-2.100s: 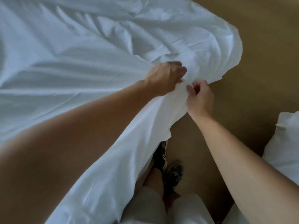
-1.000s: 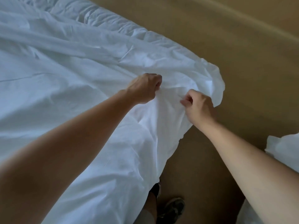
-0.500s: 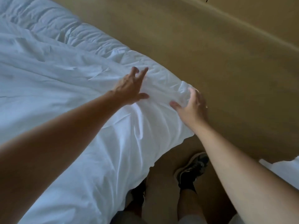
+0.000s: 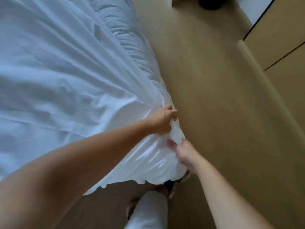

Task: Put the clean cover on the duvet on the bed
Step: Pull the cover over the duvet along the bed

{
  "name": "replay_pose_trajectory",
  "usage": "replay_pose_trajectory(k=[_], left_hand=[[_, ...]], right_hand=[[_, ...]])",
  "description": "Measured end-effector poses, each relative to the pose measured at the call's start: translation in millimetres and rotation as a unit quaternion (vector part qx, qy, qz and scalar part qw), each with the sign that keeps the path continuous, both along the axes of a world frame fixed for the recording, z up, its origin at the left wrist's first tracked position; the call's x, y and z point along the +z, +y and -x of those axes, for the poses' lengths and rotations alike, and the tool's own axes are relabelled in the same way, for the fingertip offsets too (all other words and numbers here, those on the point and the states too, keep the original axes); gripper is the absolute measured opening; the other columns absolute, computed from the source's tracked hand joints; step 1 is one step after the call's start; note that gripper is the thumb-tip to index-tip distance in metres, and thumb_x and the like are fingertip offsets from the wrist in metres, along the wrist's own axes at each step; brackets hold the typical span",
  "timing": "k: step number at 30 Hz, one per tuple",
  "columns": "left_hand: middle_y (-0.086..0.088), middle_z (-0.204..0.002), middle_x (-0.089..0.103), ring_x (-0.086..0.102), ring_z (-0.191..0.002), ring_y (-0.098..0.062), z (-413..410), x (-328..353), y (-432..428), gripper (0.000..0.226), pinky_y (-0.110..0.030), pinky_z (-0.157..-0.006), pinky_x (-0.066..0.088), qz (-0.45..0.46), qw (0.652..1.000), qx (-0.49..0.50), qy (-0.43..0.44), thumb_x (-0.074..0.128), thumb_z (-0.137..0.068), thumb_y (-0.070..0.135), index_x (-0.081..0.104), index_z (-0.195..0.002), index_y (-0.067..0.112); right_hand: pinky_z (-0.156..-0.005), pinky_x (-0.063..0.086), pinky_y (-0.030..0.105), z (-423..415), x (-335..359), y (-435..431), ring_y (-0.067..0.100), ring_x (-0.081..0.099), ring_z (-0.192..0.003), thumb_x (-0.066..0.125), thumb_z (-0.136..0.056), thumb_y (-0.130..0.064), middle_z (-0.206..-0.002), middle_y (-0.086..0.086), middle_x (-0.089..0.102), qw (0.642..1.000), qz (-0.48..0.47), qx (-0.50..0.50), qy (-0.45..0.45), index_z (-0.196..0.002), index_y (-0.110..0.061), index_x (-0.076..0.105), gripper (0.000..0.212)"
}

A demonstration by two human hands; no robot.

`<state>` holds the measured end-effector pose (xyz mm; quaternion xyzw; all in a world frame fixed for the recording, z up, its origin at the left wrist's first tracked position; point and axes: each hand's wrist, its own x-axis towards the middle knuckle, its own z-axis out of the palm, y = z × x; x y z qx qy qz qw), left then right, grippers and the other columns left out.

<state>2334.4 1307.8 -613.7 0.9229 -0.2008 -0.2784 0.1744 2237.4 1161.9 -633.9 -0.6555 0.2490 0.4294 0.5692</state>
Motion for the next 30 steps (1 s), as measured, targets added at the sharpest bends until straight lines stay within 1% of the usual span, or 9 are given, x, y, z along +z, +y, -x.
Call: replay_pose_trajectory(k=[3,5,7,12,17,20,24,26,30], left_hand=[[-0.017,-0.143,0.037,0.046,-0.130,-0.034,-17.8,-11.3,27.0,0.054,-0.038,-0.104,0.044,0.086,0.957,0.267,-0.069,0.066,-0.074,0.000,0.058,-0.126,0.011],[-0.014,-0.141,0.039,0.049,-0.128,-0.030,-48.6,-15.9,46.6,0.055,-0.039,-0.110,0.042,0.106,0.832,0.523,-0.152,0.077,-0.078,0.024,0.056,-0.127,0.011],[-0.009,-0.122,0.055,0.058,-0.113,-0.027,-82.6,-18.5,55.4,0.058,-0.038,-0.100,0.047,0.094,0.738,0.660,-0.102,0.079,-0.078,0.050,0.059,-0.117,0.012],[-0.009,-0.088,0.059,0.060,-0.092,-0.036,-110.6,-34.7,39.2,0.012,-0.034,-0.071,0.036,0.036,0.810,0.585,0.014,0.057,-0.092,0.023,0.053,-0.099,0.015],[-0.013,-0.120,0.067,0.064,-0.109,-0.032,-107.6,-21.8,23.1,0.043,-0.028,-0.077,0.047,0.205,0.831,0.514,0.058,0.050,-0.095,0.008,0.051,-0.138,0.012],[-0.012,-0.123,0.066,0.063,-0.108,-0.030,-116.6,-11.5,2.2,0.048,-0.043,-0.091,0.053,0.223,0.836,0.486,0.119,0.051,-0.098,0.013,0.042,-0.145,0.018],[-0.003,-0.097,0.061,0.060,-0.089,-0.026,-159.0,7.8,24.7,0.022,-0.041,-0.078,0.053,0.139,0.872,0.452,0.125,0.061,-0.091,0.016,0.056,-0.112,0.020],[0.000,-0.110,0.060,0.059,-0.097,-0.019,-197.0,21.9,53.4,0.033,-0.039,-0.090,0.053,0.124,0.822,0.553,0.059,0.070,-0.088,0.027,0.060,-0.119,0.020],[0.001,-0.132,0.056,0.058,-0.117,-0.018,-281.0,44.0,88.1,0.077,-0.041,-0.097,0.053,0.233,0.647,0.723,0.066,0.071,-0.081,0.066,0.050,-0.141,0.022]], right_hand=[[-0.097,0.055,0.050,-26.0,-6.1,-10.2,0.024,0.072,-0.102,0.078,-0.083,-0.047,-0.108,-0.001,0.076,0.993,-0.061,0.079,0.058,-0.125,-0.024,0.066,0.049],[-0.101,0.053,0.047,-48.7,-4.7,-13.4,0.022,0.071,-0.107,0.085,-0.074,-0.051,-0.114,-0.003,0.075,0.983,-0.108,0.118,0.091,-0.127,-0.026,0.064,0.063],[-0.100,0.054,0.046,-81.4,-4.1,-10.7,0.023,0.071,-0.108,0.087,-0.072,-0.049,-0.117,-0.001,0.074,0.976,-0.155,0.119,0.101,-0.130,-0.023,0.062,0.068],[-0.094,0.057,0.044,-180.7,-0.2,32.6,0.024,0.073,-0.103,0.062,-0.093,-0.056,-0.115,0.006,0.075,0.987,-0.136,0.059,0.063,-0.124,-0.020,0.067,0.047],[-0.095,0.054,0.034,-282.1,2.5,110.2,0.019,0.067,-0.106,0.070,-0.086,-0.058,-0.115,0.002,0.068,0.991,-0.038,0.080,-0.101,-0.123,-0.013,0.062,0.059],[-0.086,0.056,0.039,-346.4,0.0,145.1,0.027,0.068,-0.100,0.069,-0.089,-0.049,-0.094,-0.003,0.069,0.964,0.021,0.181,-0.193,-0.104,-0.020,0.065,0.034],[-0.075,0.046,0.034,-400.0,-5.7,150.8,0.025,0.062,-0.087,0.051,-0.101,-0.049,-0.087,0.001,0.063,0.953,0.050,0.225,-0.196,-0.113,-0.008,0.068,0.046],[-0.080,0.045,0.032,-419.2,-8.8,135.0,0.025,0.060,-0.093,0.046,-0.103,-0.049,-0.094,0.001,0.063,0.947,0.051,0.264,-0.174,-0.123,-0.008,0.066,0.049],[-0.064,0.057,0.033,-450.9,-4.3,114.8,0.018,0.067,-0.076,0.045,-0.104,-0.044,-0.088,0.001,0.069,0.897,-0.022,0.423,-0.125,-0.109,-0.013,0.068,0.039]])
